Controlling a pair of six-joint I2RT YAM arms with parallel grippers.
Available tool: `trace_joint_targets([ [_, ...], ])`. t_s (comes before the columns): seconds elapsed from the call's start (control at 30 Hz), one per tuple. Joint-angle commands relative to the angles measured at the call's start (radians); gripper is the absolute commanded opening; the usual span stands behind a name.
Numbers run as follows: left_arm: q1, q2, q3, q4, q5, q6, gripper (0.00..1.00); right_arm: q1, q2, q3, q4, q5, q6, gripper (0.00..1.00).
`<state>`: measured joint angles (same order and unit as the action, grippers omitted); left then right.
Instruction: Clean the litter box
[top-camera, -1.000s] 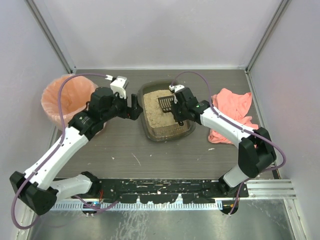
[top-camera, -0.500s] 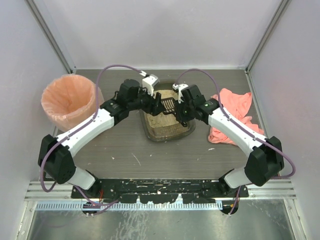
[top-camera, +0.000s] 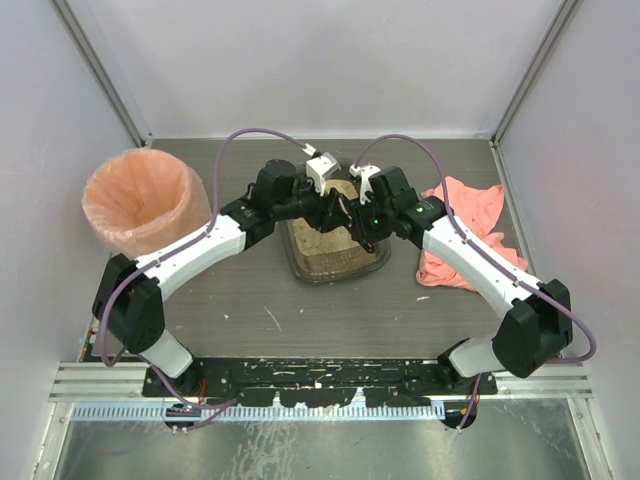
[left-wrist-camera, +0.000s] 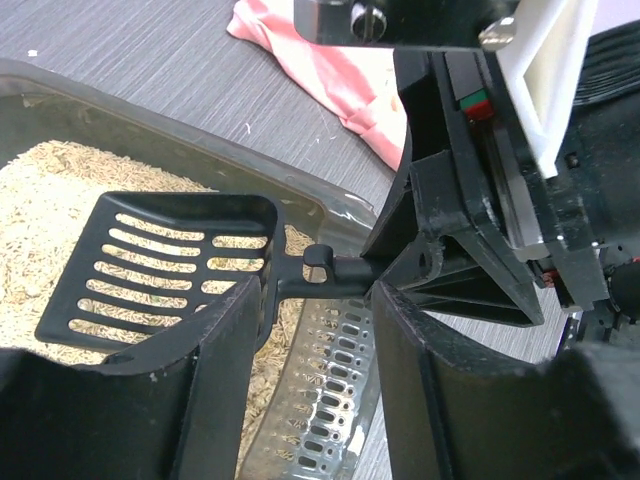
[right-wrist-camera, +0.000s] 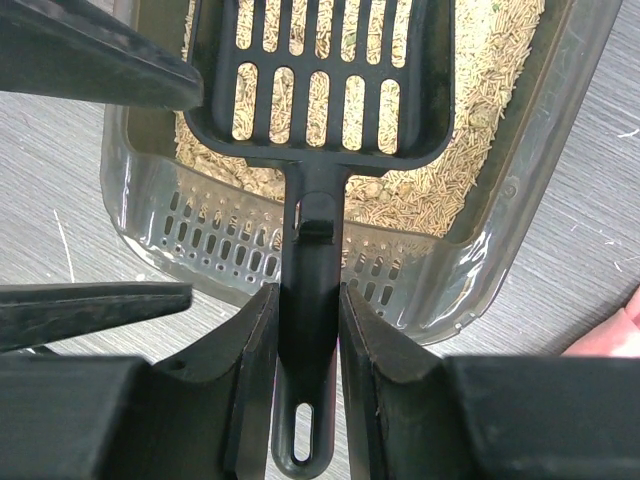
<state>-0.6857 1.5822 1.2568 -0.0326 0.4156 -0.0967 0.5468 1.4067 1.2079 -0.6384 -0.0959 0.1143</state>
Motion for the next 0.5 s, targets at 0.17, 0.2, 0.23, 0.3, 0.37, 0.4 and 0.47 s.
trace_joint_targets([
  [0.17, -0.004, 0.029, 0.001, 0.045, 0.039, 0.063, 0.46, -0.008, -0.051, 0.060, -0.002, -0.001, -0.001, 0.01],
  [0.2, -0.005, 0.036, 0.002, 0.034, 0.034, 0.070, 0.46, -0.008, -0.049, 0.061, -0.004, -0.003, 0.000, 0.01],
  [0.23, -0.003, 0.040, 0.002, 0.027, 0.028, 0.076, 0.45, -0.008, -0.049, 0.062, -0.004, -0.004, 0.001, 0.01],
  [0.3, -0.004, 0.046, -0.001, 0.018, 0.017, 0.089, 0.45, -0.008, -0.049, 0.062, -0.004, -0.005, 0.001, 0.01],
  [0.37, -0.003, 0.048, -0.004, 0.014, 0.000, 0.100, 0.45, -0.009, -0.048, 0.063, -0.005, -0.007, 0.000, 0.01],
  [0.4, -0.004, 0.049, -0.005, 0.012, -0.008, 0.105, 0.45, -0.008, -0.047, 0.065, -0.007, -0.009, -0.001, 0.01],
  [0.47, -0.005, 0.051, -0.004, 0.005, -0.018, 0.115, 0.45, -0.008, -0.046, 0.068, -0.010, -0.013, -0.003, 0.01],
])
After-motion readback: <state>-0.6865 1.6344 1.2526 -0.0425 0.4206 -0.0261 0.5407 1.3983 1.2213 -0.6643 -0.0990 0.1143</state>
